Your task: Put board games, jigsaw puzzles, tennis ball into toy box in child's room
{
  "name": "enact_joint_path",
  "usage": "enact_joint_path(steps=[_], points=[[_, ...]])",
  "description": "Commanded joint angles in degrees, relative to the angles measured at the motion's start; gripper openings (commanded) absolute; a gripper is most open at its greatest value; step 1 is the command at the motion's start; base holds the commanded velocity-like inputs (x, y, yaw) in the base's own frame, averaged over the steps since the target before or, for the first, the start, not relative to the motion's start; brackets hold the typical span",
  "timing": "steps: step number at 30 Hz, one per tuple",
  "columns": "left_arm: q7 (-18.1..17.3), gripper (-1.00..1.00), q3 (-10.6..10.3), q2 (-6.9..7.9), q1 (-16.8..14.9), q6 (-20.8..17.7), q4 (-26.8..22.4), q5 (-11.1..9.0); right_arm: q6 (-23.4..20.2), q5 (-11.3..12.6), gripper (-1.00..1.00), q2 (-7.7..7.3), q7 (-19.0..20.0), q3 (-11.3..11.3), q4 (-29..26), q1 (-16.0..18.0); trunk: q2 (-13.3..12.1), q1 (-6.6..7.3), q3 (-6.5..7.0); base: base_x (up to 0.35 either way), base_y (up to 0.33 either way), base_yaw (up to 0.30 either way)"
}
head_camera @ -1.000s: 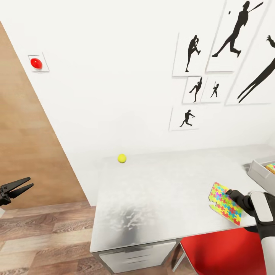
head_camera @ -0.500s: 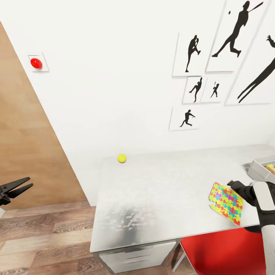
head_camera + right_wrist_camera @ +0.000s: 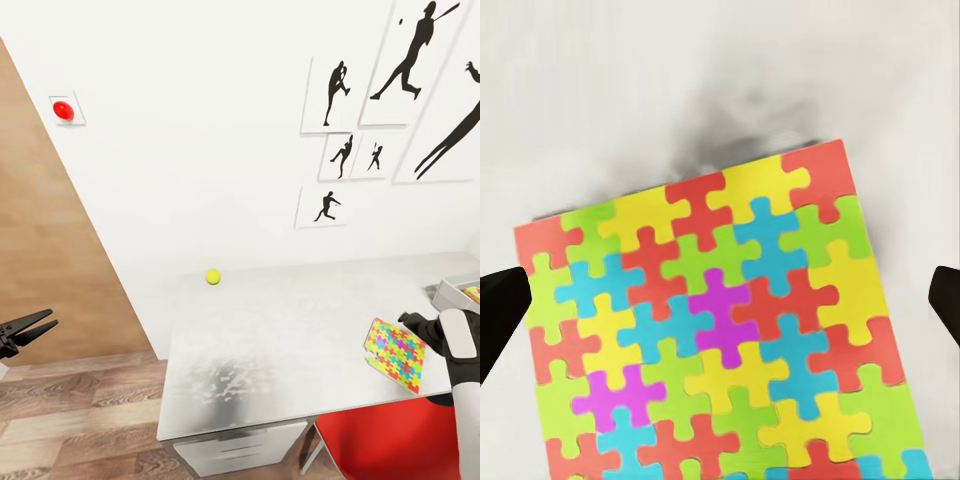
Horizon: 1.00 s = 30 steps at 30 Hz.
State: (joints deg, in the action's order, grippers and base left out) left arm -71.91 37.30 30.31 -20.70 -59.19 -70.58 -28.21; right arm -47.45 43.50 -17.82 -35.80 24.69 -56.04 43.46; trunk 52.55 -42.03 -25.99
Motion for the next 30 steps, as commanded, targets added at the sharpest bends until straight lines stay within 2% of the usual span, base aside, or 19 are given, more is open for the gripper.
enact_joint_path(steps=[1, 9, 30], points=[[-0.09, 1.00, 0.00, 0.01, -0.04, -0.40, 0.00, -0.09, -0.13, 0.61, 1.00, -0.01, -1.83, -0.05, 1.01, 1.02, 0.05, -0.01, -0.09, 0.000, 0.000, 0.000], [-0.08, 1.00, 0.02, 0.07, -0.04, -0.40, 0.00, -0.09, 0.05, 0.55, 1.00, -0.02, -3.72, -0.15, 3.80, 3.34, 0.05, -0.01, -0.34, 0.021, 0.000, 0.000], [-0.08, 1.00, 0.22, 0.24, -0.04, -0.36, 0.00, -0.09, 0.29, 0.44, 1.00, -0.03, -4.10, -0.17, 4.44, 4.48, 0.05, -0.01, -1.24, 0.026, 0.000, 0.000]])
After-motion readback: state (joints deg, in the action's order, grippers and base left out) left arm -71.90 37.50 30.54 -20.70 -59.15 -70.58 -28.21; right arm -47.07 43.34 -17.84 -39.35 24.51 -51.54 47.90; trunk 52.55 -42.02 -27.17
